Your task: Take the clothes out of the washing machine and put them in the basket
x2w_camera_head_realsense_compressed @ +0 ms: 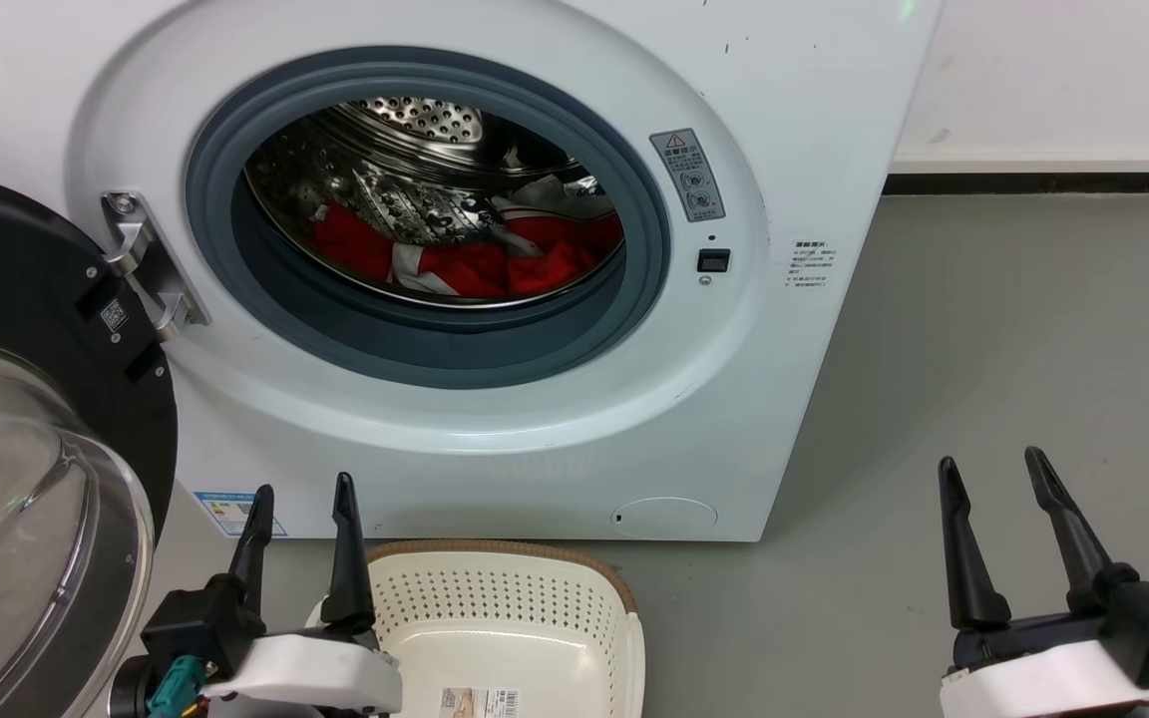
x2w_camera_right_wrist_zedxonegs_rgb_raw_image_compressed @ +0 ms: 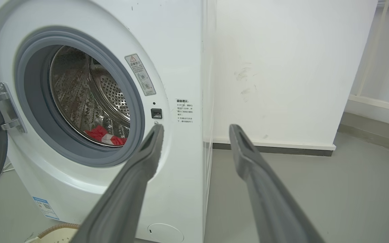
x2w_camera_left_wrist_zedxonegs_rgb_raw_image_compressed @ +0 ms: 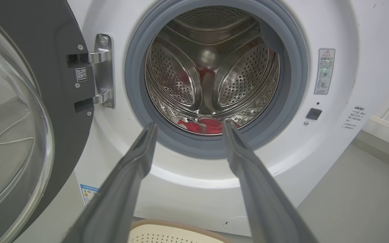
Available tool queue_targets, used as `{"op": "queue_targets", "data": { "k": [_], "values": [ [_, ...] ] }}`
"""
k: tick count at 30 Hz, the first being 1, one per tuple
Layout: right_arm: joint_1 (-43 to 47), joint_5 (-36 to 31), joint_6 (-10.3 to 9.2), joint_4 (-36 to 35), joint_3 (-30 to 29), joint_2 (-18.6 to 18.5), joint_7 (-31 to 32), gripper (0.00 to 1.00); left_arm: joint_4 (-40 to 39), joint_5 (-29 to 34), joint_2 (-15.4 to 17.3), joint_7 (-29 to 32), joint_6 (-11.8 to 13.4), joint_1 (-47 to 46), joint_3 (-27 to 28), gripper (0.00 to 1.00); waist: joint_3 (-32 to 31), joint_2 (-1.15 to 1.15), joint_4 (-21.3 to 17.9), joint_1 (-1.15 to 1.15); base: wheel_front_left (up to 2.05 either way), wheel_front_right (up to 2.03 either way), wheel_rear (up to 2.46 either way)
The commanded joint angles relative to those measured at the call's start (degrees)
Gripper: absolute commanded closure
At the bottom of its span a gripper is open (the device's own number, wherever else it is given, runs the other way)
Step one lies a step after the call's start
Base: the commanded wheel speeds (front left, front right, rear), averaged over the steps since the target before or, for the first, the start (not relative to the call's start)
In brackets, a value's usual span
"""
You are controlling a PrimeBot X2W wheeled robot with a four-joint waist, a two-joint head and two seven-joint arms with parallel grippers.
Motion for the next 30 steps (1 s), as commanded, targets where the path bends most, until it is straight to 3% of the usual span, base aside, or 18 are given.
{"op": "queue_targets", "data": {
  "k": [1, 20, 30],
  "values": [
    [0.7, -1.4, -0.02, -0.6, 0.2, 0.1, -0.5, 0.0, -0.2, 1.3, 0.1, -0.5, 0.2, 0.5, -0.1, 0.0, 0.0, 0.0, 0.0, 0.0, 0.0, 0.0, 0.0],
    [2.0, -6.3, -0.02, -1.1, 0.3, 0.1, -2.4, 0.0, 0.5, 7.7, 0.1, -2.4, 0.9, 1.6, -0.6, 0.0, -0.1, 0.0, 0.0, 0.0, 0.0, 0.0, 0.0],
    [2.1, -3.9, -0.02, 0.1, -0.2, 0.1, -2.3, 0.0, 1.4, 6.4, 0.1, -2.3, 0.8, 1.7, -0.3, 0.0, -0.1, 0.0, -0.1, 0.0, 0.0, 0.0, 0.0]
  ]
}}
